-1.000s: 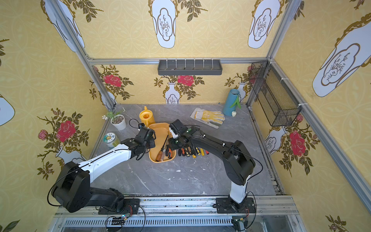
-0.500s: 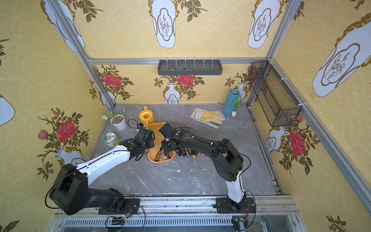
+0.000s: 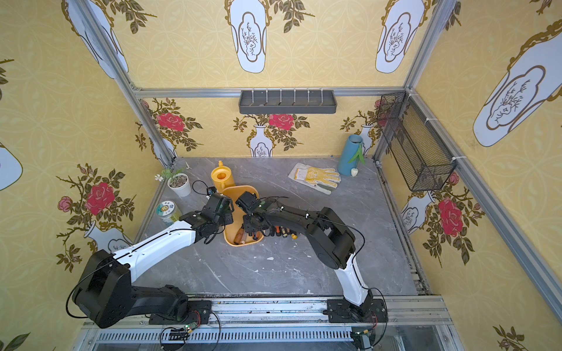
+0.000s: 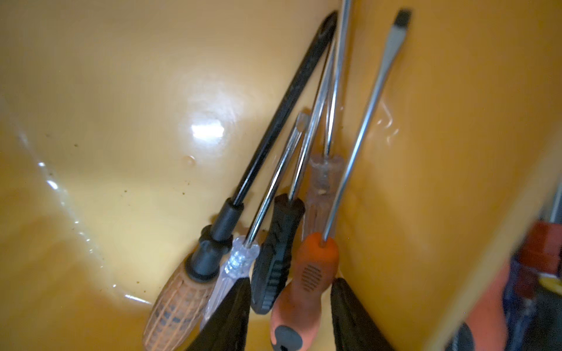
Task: Take out the screwdriver from the storage box
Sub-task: Pick up the screwdriver from the storage box.
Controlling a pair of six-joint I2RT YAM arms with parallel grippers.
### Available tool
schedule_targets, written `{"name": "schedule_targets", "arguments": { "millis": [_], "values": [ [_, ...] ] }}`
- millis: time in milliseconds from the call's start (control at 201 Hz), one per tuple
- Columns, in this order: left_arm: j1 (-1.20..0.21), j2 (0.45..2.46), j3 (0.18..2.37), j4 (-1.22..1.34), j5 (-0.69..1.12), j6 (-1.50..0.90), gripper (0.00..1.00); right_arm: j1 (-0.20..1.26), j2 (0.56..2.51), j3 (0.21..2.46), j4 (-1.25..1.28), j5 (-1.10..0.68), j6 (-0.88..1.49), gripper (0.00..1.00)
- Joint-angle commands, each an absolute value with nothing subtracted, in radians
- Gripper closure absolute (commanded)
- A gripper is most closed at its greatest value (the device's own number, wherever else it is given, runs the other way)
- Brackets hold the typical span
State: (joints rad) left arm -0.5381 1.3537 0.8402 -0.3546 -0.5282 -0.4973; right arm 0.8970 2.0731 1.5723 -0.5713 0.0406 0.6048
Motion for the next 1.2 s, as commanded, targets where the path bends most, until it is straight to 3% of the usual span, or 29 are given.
{"name": "schedule_targets", "arguments": {
  "millis": [0, 473, 672, 807, 1200],
  "values": [
    [-0.538, 1.347, 0.833, -0.320, -0.532, -0.504, 1.00, 0.905, 2.092, 1.588, -0.597, 0.106, 0.634, 0.52],
    [-0.538, 1.351, 0.833, -0.320, -0.534, -0.504, 1.00, 0.912, 2.091, 1.568, -0.560, 0.088, 0.646, 0.75],
    [-0.538, 1.353, 0.834, -0.319, -0.535, -0.502, 1.00, 0.911, 2.061, 1.548, -0.532, 0.088, 0.638, 0.76],
    [-0.538, 1.353, 0.832, -0.320, -0.535, -0.504, 1.00, 0.911, 2.045, 1.534, -0.512, 0.082, 0.631, 0.86],
    [-0.538, 1.359, 0.839, -0.321, -0.531, -0.502, 1.00, 0.910, 2.048, 1.526, -0.482, 0.046, 0.614, 1.00]
  ]
}}
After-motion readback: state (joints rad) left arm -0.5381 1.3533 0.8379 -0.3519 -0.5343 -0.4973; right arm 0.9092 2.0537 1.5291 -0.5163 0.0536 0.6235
